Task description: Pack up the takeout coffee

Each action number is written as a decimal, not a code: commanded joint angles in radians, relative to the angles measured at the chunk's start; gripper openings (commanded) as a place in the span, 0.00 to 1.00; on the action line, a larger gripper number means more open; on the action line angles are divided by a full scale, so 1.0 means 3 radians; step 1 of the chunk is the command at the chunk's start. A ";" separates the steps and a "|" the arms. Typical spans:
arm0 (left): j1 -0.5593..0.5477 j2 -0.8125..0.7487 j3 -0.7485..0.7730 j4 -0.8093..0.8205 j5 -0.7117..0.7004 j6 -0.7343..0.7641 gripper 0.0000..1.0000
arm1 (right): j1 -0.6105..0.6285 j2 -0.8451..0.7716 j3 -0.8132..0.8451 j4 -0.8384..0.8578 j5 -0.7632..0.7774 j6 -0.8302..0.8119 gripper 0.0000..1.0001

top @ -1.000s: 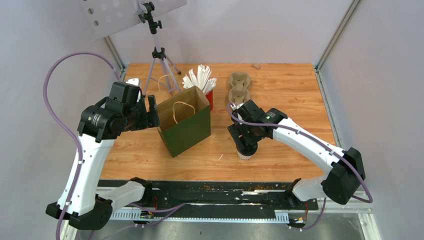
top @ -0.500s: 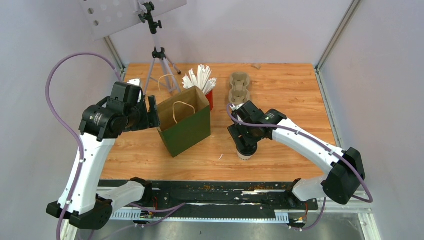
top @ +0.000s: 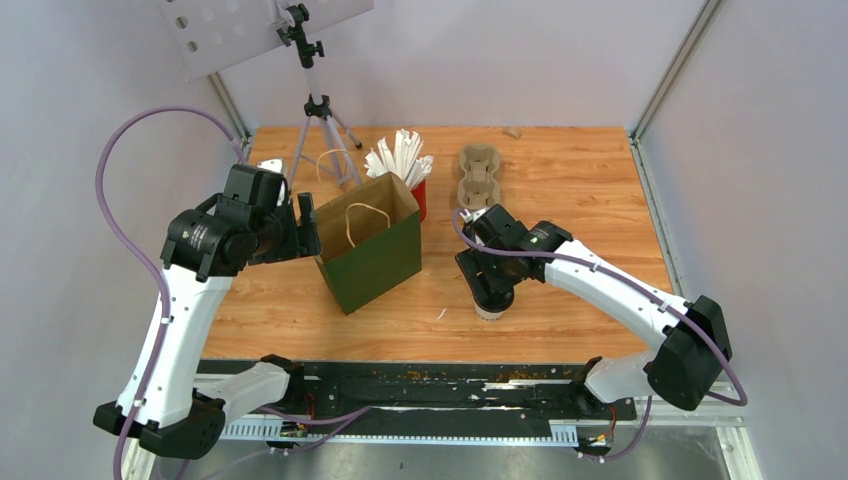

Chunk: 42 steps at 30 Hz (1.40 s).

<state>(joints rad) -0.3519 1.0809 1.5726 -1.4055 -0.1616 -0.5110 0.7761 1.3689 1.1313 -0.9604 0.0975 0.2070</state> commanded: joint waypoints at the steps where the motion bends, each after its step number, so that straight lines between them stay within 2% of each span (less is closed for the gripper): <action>1: 0.0021 -0.0011 0.0004 0.0106 0.0056 0.0008 0.83 | 0.0022 0.0032 -0.0085 -0.0077 0.0073 0.0058 0.83; 9: 0.0023 -0.0003 0.0014 0.0104 0.0102 0.0036 0.83 | 0.0021 0.0012 0.0166 -0.0184 0.0057 0.0071 0.84; 13: 0.0023 -0.0003 0.0009 0.0100 0.0138 0.0026 0.82 | 0.0023 0.0028 0.0193 -0.0215 0.0026 0.0097 0.89; 17: 0.0023 -0.0004 0.0016 0.0095 0.0140 0.0041 0.82 | 0.0022 0.0019 0.0172 -0.0201 0.0024 0.0111 0.89; 28: 0.0028 0.0002 -0.0012 0.0081 0.0165 0.0051 0.80 | 0.0024 0.0019 0.0126 -0.0123 -0.0033 0.0089 0.84; 35: 0.0028 0.0011 -0.0010 0.0058 0.0126 -0.0120 0.77 | 0.0025 -0.0005 0.0176 -0.0168 -0.0009 0.0084 0.81; 42: 0.0043 -0.0055 -0.0264 0.0227 0.0208 -0.0340 0.76 | 0.0024 -0.0032 0.0226 -0.0238 -0.0003 0.0090 0.80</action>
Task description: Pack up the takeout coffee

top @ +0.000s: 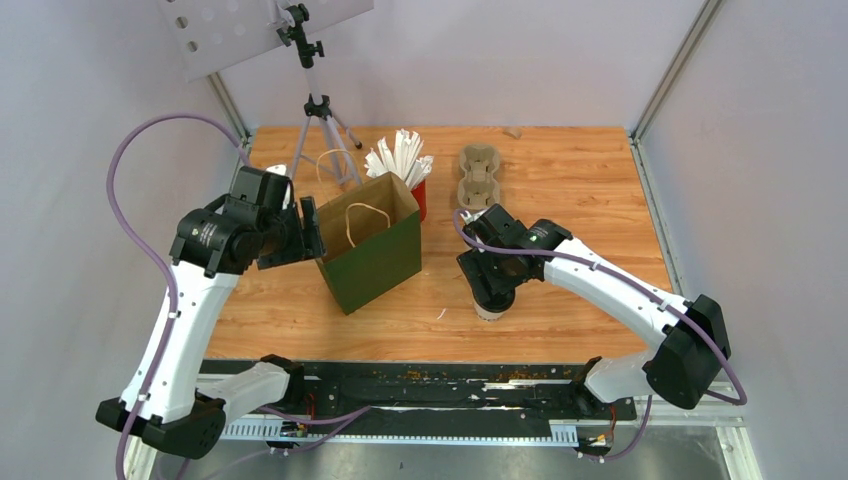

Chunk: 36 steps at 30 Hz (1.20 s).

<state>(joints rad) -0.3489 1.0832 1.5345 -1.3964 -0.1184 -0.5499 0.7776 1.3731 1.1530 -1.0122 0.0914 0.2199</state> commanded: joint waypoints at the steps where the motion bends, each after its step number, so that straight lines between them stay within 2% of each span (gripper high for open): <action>1: 0.0033 -0.0086 -0.0182 0.0274 0.0085 -0.0259 0.75 | 0.0019 -0.0054 0.0161 -0.0073 0.0018 0.0049 0.80; 10: 0.0033 -0.0064 -0.0345 0.0442 0.0033 -0.0304 0.70 | 0.0017 -0.0049 0.0432 -0.0289 0.0028 0.0025 0.79; 13: 0.0033 -0.0064 -0.0388 0.0490 0.0080 -0.0216 0.62 | 0.0016 -0.0057 0.0560 -0.0360 0.0046 -0.0013 0.78; 17: 0.0033 -0.0032 -0.0328 0.0421 0.0096 -0.0081 0.46 | 0.0011 -0.0040 0.0744 -0.0443 0.0099 -0.0042 0.78; 19: 0.0033 -0.0031 -0.0325 0.0388 0.0096 -0.0032 0.42 | 0.0011 -0.0032 0.0771 -0.0464 0.0089 -0.0033 0.78; 25: 0.0033 -0.0034 -0.0299 0.0339 0.0131 0.0040 0.43 | 0.0015 -0.0053 0.0587 -0.0327 -0.0042 -0.0011 0.78; 31: 0.0030 -0.0022 -0.0207 0.0301 0.0164 0.0155 0.52 | 0.0014 -0.0003 0.0461 -0.0278 -0.0071 -0.0016 0.79; 36: 0.0033 -0.0006 -0.0051 0.0264 0.0142 0.0195 0.55 | 0.0011 0.0039 0.0360 -0.0149 -0.0070 -0.0018 0.79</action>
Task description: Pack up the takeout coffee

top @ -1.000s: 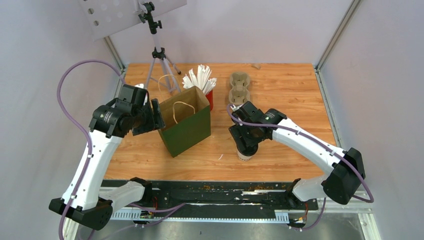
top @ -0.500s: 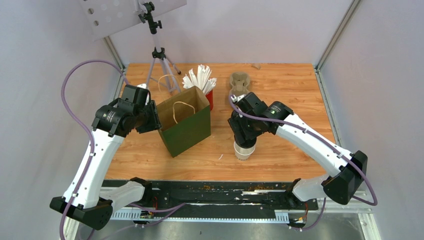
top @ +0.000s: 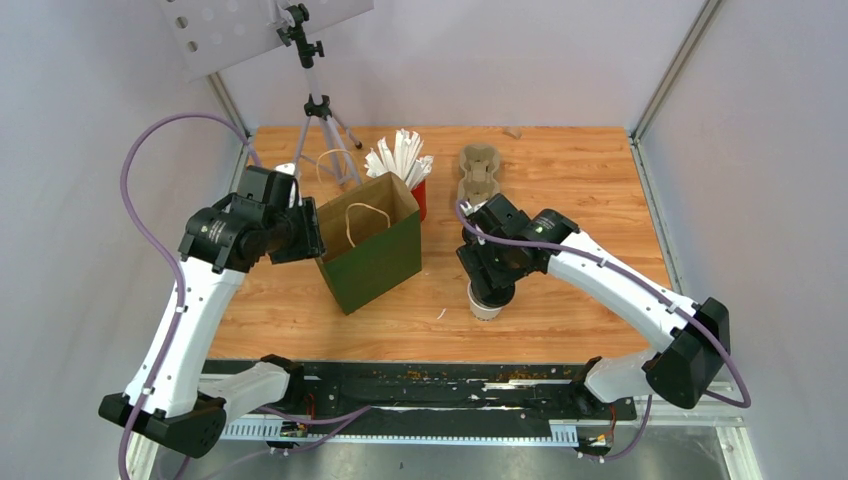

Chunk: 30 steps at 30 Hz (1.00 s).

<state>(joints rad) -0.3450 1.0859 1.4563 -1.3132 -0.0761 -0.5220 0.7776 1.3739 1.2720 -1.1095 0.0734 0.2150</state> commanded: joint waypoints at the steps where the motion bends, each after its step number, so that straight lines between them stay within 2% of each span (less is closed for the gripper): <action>1: 0.0020 -0.0019 0.0236 -0.0019 -0.0009 0.0115 0.56 | 0.0011 0.0050 -0.0041 0.0198 -0.0012 -0.0001 0.79; 10: 0.0020 -0.0035 0.0492 -0.0081 -0.0121 0.0242 0.64 | 0.0013 0.0182 -0.0109 0.0313 -0.0025 -0.0013 0.80; 30: 0.0020 0.0034 0.1071 0.0152 0.0149 0.0501 0.64 | 0.0011 0.0186 -0.0070 0.0145 -0.0019 0.0035 0.83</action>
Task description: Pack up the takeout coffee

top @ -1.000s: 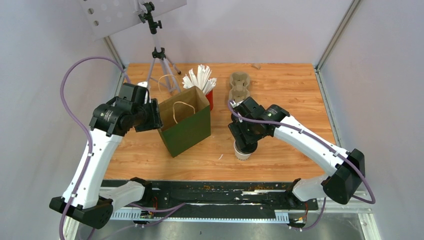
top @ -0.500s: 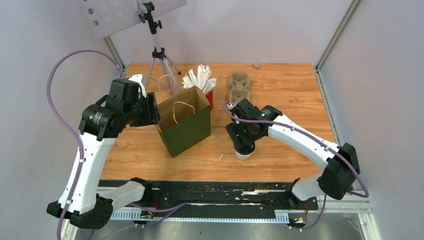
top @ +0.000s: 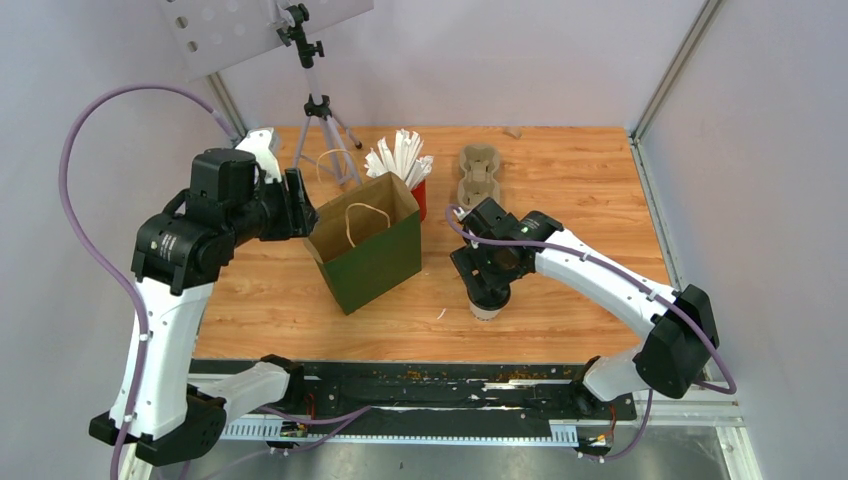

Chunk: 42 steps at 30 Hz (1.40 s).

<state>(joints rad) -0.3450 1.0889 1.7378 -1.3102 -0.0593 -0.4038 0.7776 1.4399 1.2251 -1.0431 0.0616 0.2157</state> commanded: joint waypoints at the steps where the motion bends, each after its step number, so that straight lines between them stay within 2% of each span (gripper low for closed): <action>1: 0.0020 0.0025 0.0133 0.0146 0.0105 0.0117 0.64 | 0.0013 -0.0042 0.0077 -0.0070 0.0020 0.0037 0.84; 9: 0.0020 0.0068 0.0200 0.0186 0.0350 0.0239 0.64 | 0.0011 -0.0061 0.0086 -0.0087 0.0011 0.0087 0.90; 18: -0.0039 0.0196 0.0402 0.0395 0.0977 0.0204 0.59 | -0.0038 -0.0382 0.0389 -0.0309 -0.0034 0.0343 0.92; 21: -0.0323 0.0283 0.0439 0.0458 0.0897 0.0176 0.58 | -0.0166 -0.0503 0.0277 -0.0243 -0.0122 0.0384 0.86; 24: -0.0766 0.0400 0.0435 0.0536 0.0717 0.0144 0.58 | -0.0396 -0.0573 0.0180 -0.0180 -0.0344 0.0389 0.81; 28: -0.1318 0.0584 0.0349 0.0784 0.0591 -0.0004 0.57 | -0.0691 -0.0719 0.0027 -0.0057 -0.0651 0.0374 0.77; 34: -0.1950 0.1038 0.0366 0.1111 0.0570 -0.0113 0.56 | -0.1175 -0.0903 -0.0338 0.0115 -0.1024 0.0272 0.72; 37: -0.2138 0.1265 0.0248 0.1297 0.0571 -0.0169 0.55 | -0.1389 -0.0969 -0.0499 0.0256 -0.1331 0.0250 0.67; 42: -0.2171 0.1490 -0.0034 0.1618 0.0804 -0.0252 0.52 | -0.1499 -0.0991 -0.0664 0.0368 -0.1561 0.0242 0.59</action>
<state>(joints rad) -0.9943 1.5036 1.7573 -0.9276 0.1394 -0.4484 0.3408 1.1656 1.0473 -1.0077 -0.3023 0.3000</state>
